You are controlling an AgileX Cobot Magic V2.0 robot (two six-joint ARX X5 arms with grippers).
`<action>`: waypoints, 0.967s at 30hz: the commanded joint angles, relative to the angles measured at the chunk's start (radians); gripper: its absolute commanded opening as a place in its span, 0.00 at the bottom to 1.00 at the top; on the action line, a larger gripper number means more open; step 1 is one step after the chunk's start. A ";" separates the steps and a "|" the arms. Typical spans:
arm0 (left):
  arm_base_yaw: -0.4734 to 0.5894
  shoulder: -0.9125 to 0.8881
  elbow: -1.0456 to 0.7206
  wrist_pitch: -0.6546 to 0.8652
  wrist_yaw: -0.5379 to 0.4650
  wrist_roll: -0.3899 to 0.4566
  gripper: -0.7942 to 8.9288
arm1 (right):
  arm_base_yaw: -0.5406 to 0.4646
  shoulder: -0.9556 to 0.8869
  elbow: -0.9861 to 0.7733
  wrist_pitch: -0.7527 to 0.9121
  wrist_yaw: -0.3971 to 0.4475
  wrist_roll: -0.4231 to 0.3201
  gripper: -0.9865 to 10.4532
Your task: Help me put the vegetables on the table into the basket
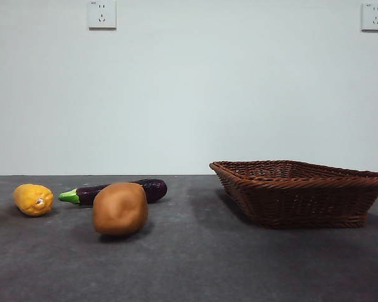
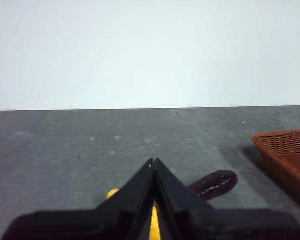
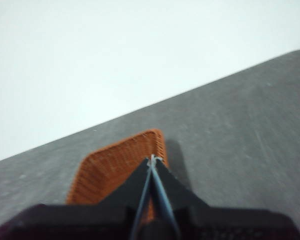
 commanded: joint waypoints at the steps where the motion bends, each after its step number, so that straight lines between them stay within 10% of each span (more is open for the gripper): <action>1: -0.002 0.095 0.062 0.007 0.064 -0.060 0.08 | 0.000 0.064 0.071 0.008 -0.045 0.010 0.08; 14: -0.003 0.529 0.300 0.005 0.562 -0.285 0.08 | 0.000 0.472 0.376 -0.240 -0.184 0.013 0.09; 29: -0.095 0.826 0.321 -0.023 0.667 -0.314 0.08 | 0.000 0.762 0.589 -0.275 -0.270 0.111 0.08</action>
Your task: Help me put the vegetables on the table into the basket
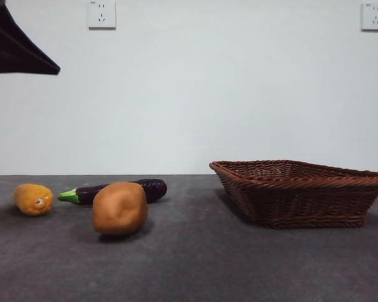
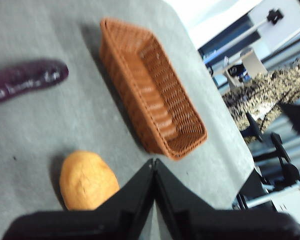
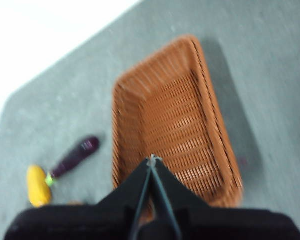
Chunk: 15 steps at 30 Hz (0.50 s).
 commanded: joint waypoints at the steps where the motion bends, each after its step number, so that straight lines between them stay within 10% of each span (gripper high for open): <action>1: -0.019 0.026 -0.003 -0.005 0.005 0.025 0.08 | 0.000 0.041 0.055 0.033 -0.015 0.013 0.08; 10: -0.064 0.064 -0.003 -0.024 -0.004 0.085 0.08 | 0.034 0.282 0.291 -0.082 -0.100 -0.156 0.13; 15: -0.069 0.064 -0.003 -0.024 -0.006 0.110 0.08 | 0.049 0.465 0.412 -0.219 -0.098 -0.231 0.64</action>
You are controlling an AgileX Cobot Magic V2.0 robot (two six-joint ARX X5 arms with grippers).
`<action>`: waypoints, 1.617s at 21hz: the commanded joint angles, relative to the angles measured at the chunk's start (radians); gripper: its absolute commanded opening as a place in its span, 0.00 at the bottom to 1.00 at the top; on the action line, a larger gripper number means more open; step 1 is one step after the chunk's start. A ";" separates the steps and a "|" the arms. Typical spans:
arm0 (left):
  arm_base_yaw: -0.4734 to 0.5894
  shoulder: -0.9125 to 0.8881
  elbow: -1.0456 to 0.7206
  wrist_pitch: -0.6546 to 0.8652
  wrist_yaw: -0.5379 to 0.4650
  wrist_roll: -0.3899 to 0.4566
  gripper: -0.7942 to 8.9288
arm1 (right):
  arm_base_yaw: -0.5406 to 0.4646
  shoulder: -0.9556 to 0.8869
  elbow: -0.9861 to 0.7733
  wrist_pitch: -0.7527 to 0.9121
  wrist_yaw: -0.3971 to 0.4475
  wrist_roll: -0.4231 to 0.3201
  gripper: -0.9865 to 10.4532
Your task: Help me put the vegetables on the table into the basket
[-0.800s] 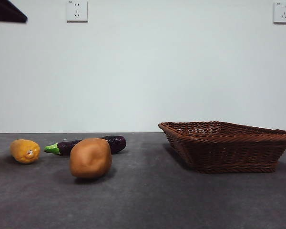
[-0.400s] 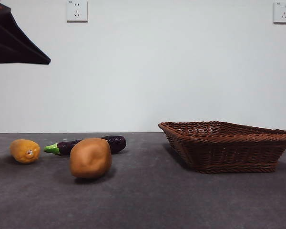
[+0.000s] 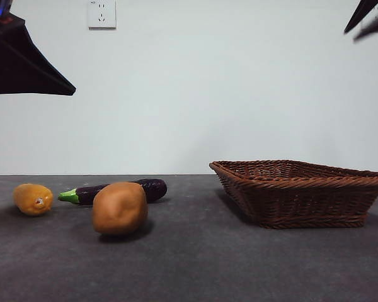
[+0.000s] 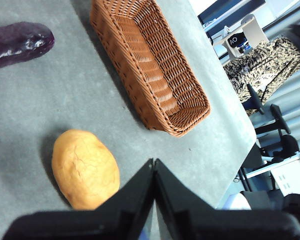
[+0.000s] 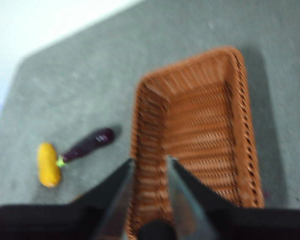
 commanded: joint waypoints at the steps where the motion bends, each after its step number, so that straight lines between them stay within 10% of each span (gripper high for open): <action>1: -0.003 0.004 -0.003 0.002 0.003 0.034 0.08 | 0.010 0.099 0.055 -0.061 0.001 -0.086 0.68; 8: -0.004 0.004 -0.003 -0.001 0.003 0.056 0.08 | 0.034 0.459 0.251 -0.234 0.169 -0.241 0.70; 17: -0.004 0.004 -0.003 -0.017 -0.023 0.082 0.08 | 0.072 0.665 0.258 -0.113 0.202 -0.245 0.69; 25: -0.004 0.004 -0.003 -0.021 -0.058 0.082 0.08 | 0.103 0.705 0.258 -0.135 0.219 -0.272 0.10; 34: -0.006 0.004 -0.003 -0.020 -0.014 0.201 0.08 | 0.096 0.702 0.321 -0.259 0.225 -0.265 0.07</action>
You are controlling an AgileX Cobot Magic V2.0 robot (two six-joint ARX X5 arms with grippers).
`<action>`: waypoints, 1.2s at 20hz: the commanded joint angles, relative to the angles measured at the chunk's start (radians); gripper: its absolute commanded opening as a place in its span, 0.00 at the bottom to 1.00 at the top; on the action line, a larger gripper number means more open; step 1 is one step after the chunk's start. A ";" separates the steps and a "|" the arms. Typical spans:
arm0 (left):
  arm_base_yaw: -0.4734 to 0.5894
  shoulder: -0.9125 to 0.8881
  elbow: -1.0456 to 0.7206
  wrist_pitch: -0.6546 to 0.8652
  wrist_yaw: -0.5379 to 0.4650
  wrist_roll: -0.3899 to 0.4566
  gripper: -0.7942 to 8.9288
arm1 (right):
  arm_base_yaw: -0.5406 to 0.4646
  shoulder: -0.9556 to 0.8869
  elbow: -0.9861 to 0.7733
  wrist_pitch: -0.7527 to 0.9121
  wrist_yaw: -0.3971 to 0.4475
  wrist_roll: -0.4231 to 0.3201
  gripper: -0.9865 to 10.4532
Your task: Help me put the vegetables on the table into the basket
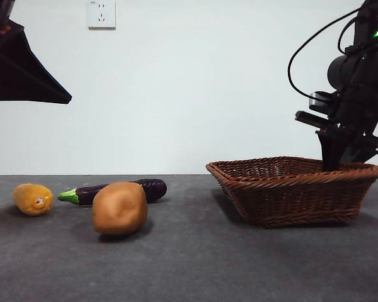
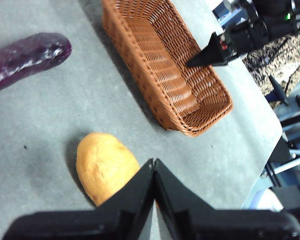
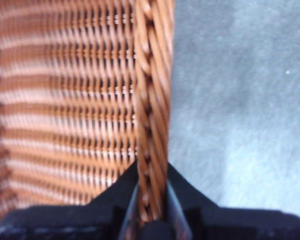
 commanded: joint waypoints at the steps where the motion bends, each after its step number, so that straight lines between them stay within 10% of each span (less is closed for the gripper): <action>1: -0.006 0.003 -0.003 0.002 0.063 0.093 0.08 | -0.001 -0.006 0.050 -0.075 0.005 -0.014 0.07; 11: -0.010 0.003 -0.002 -0.076 0.026 0.121 0.08 | -0.001 -0.328 0.154 -0.297 0.005 -0.084 0.07; 15: -0.010 0.003 0.002 -0.143 -0.223 0.033 0.08 | -0.001 -0.450 0.154 -0.325 -0.016 -0.084 0.07; 18: -0.009 0.005 0.050 -0.243 -0.619 -0.014 0.09 | 0.000 -0.505 0.154 -0.364 -0.048 -0.089 0.07; 20: -0.009 0.033 0.140 -0.344 -0.817 -0.010 0.26 | 0.001 -0.526 0.154 -0.380 -0.067 -0.091 0.07; 24: -0.009 0.218 0.392 -0.526 -0.833 -0.014 0.45 | 0.003 -0.536 0.154 -0.398 -0.221 -0.110 0.07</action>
